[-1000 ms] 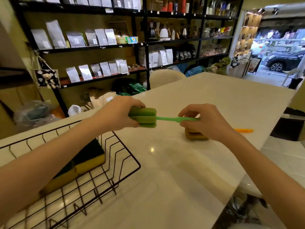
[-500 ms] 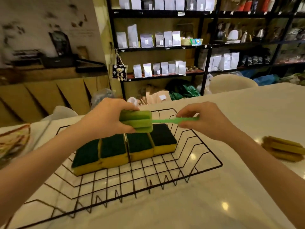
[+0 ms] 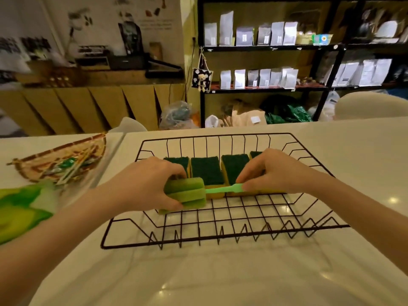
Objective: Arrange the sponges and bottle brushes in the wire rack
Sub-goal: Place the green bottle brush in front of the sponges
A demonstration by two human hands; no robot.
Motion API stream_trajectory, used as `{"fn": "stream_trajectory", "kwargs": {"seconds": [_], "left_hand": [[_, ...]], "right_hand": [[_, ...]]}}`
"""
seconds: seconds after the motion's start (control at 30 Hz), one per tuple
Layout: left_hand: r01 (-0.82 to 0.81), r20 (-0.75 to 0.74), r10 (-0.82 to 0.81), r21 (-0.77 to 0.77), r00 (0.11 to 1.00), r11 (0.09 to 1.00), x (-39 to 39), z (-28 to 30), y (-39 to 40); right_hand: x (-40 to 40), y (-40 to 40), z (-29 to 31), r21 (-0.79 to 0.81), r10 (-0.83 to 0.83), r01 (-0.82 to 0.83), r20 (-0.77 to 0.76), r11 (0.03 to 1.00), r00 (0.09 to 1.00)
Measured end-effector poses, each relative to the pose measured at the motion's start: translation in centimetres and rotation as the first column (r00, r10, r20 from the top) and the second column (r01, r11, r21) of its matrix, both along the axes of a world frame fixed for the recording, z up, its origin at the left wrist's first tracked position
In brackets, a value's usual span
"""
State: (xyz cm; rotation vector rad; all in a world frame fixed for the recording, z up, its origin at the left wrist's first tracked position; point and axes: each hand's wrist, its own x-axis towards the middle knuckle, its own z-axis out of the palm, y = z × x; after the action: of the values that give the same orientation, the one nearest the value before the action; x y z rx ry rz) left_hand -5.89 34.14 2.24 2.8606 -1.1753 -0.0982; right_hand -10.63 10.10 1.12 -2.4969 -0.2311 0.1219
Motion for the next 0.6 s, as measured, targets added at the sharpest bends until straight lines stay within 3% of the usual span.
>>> {"fn": "stream_trajectory", "kwargs": {"seconds": [0.33, 0.6], "left_hand": [[0.041, 0.073, -0.061, 0.249, 0.995, 0.968, 0.5, -2.1, -0.7], [0.028, 0.01, -0.031, 0.24, 0.999, 0.97, 1.0, -2.3, -0.9]], "right_hand": [[0.4, 2.9, -2.1, -0.375, 0.107, -0.12, -0.055, 0.919, 0.993], [0.5, 3.5, -2.2, -0.497, 0.151, -0.159, -0.057, 0.853, 0.987]]}}
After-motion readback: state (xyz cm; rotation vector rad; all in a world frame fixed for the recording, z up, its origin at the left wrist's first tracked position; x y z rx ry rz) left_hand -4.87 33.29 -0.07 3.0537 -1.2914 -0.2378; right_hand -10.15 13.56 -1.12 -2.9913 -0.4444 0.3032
